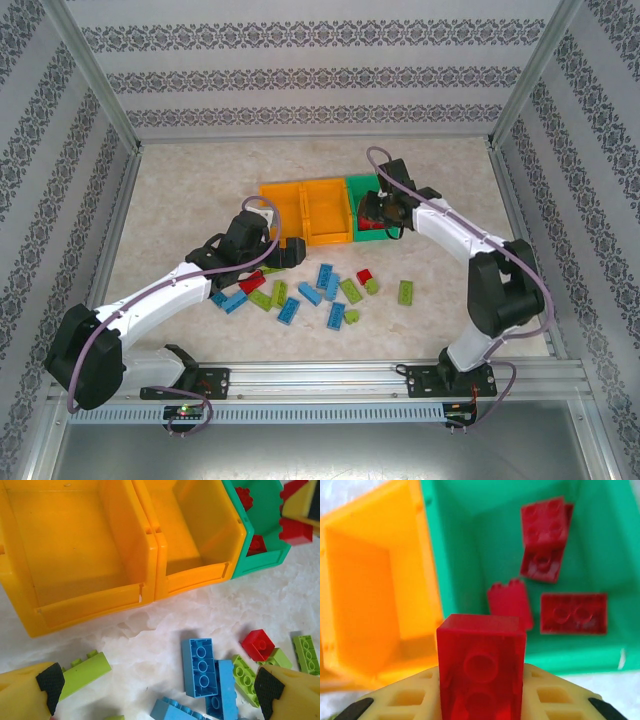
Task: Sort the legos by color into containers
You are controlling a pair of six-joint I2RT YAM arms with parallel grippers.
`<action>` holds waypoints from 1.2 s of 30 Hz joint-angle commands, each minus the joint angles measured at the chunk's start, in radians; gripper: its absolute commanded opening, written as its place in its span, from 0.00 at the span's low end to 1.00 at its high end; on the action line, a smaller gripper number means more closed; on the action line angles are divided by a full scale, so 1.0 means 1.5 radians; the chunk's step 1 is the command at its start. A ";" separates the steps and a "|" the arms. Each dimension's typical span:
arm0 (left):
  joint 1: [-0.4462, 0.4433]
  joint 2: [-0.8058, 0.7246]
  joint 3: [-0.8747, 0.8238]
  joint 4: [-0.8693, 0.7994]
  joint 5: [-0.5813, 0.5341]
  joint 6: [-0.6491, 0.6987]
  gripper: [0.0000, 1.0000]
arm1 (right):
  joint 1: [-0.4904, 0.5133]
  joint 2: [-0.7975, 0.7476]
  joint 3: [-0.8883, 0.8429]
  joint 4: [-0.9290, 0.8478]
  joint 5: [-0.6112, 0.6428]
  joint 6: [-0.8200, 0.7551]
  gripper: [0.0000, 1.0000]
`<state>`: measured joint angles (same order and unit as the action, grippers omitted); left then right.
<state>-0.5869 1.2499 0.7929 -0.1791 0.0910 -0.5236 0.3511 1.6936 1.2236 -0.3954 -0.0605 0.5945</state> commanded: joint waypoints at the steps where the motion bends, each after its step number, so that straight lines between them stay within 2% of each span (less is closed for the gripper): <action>1: 0.006 -0.007 0.005 -0.024 -0.020 -0.009 0.99 | -0.015 0.054 0.043 0.001 0.010 -0.030 0.24; 4: 0.006 -0.005 0.003 -0.021 -0.017 -0.015 0.99 | -0.027 0.086 0.071 0.010 0.013 -0.036 0.32; 5: 0.006 -0.004 0.003 -0.022 -0.017 -0.015 0.99 | -0.028 0.091 0.074 0.021 0.015 -0.048 0.39; 7: 0.006 -0.001 0.005 -0.027 -0.018 -0.014 0.99 | -0.028 0.090 0.075 0.039 0.022 -0.074 0.65; 8: 0.006 -0.001 0.009 -0.033 -0.018 -0.013 0.99 | -0.027 0.083 0.069 0.050 0.021 -0.085 0.73; 11: 0.005 -0.005 0.012 -0.041 -0.020 -0.015 0.99 | -0.012 0.035 0.023 0.077 0.030 -0.111 0.82; 13: 0.006 -0.012 0.001 -0.033 -0.023 -0.022 0.99 | 0.005 -0.003 -0.015 0.078 0.038 -0.134 0.84; 19: 0.005 -0.011 -0.008 -0.029 -0.021 -0.019 0.99 | 0.056 -0.085 -0.104 -0.028 0.031 -0.222 0.83; 24: 0.006 -0.009 -0.007 -0.025 -0.019 -0.015 0.99 | 0.089 -0.131 -0.165 -0.104 -0.015 -0.257 0.81; 29: 0.006 0.000 -0.004 0.000 0.014 -0.016 0.99 | 0.108 -0.114 -0.167 -0.162 -0.014 -0.248 0.78; 36: 0.005 0.000 -0.004 0.003 0.032 -0.022 1.00 | 0.138 -0.081 -0.171 -0.161 -0.037 -0.260 0.73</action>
<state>-0.5869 1.2510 0.7902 -0.1944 0.1230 -0.5499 0.5385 1.5459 0.9787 -0.6025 -0.0952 0.2295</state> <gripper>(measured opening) 0.996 0.738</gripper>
